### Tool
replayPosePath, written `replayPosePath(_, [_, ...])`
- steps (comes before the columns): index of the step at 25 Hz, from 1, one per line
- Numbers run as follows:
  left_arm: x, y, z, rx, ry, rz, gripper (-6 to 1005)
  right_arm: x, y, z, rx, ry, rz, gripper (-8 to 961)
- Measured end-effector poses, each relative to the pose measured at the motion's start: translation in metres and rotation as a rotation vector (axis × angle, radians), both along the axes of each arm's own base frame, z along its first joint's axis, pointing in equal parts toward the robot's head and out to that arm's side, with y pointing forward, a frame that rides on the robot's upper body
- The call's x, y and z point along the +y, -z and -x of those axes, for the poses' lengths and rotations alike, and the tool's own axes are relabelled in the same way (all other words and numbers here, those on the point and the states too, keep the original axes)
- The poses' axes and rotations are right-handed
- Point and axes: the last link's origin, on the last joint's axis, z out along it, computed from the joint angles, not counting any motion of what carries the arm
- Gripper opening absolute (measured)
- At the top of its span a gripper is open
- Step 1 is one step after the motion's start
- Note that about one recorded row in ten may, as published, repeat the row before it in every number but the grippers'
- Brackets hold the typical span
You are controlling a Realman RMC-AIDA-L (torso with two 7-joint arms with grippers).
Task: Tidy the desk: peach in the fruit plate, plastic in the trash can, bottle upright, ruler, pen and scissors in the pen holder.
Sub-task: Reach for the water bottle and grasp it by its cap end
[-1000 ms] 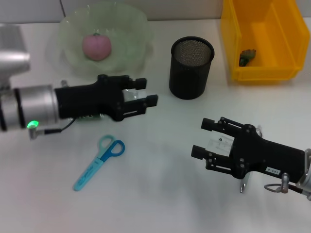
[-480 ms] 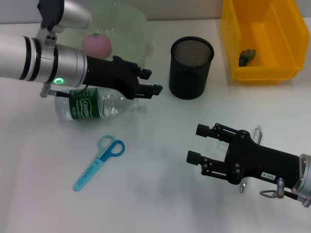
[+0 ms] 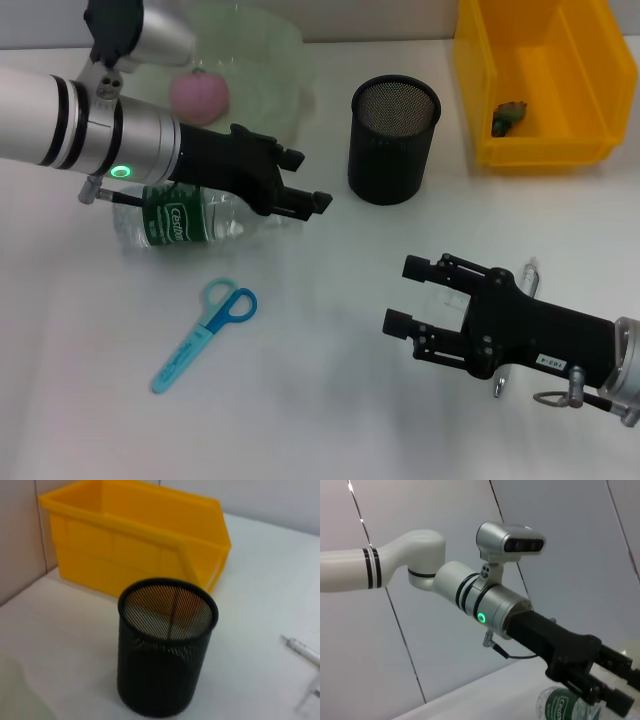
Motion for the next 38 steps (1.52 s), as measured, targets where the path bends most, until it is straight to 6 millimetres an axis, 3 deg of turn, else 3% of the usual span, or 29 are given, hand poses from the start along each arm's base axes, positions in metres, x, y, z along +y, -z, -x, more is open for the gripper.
replayPosePath(1, [0.0, 0.0, 0.0, 0.011, 0.008, 0.002, 719, 0.001, 0.0, 0.001, 0.0, -0.002, 0.0, 759])
replayPosePath(22, [0.009, 0.018, -0.007, 0.196, 0.135, -0.027, 676, 0.006, 0.001, 0.001, -0.013, 0.006, -0.006, 758])
replayPosePath(38, [0.009, 0.032, 0.003, 0.309, 0.167, -0.042, 642, 0.012, 0.001, 0.005, -0.02, -0.011, -0.007, 759])
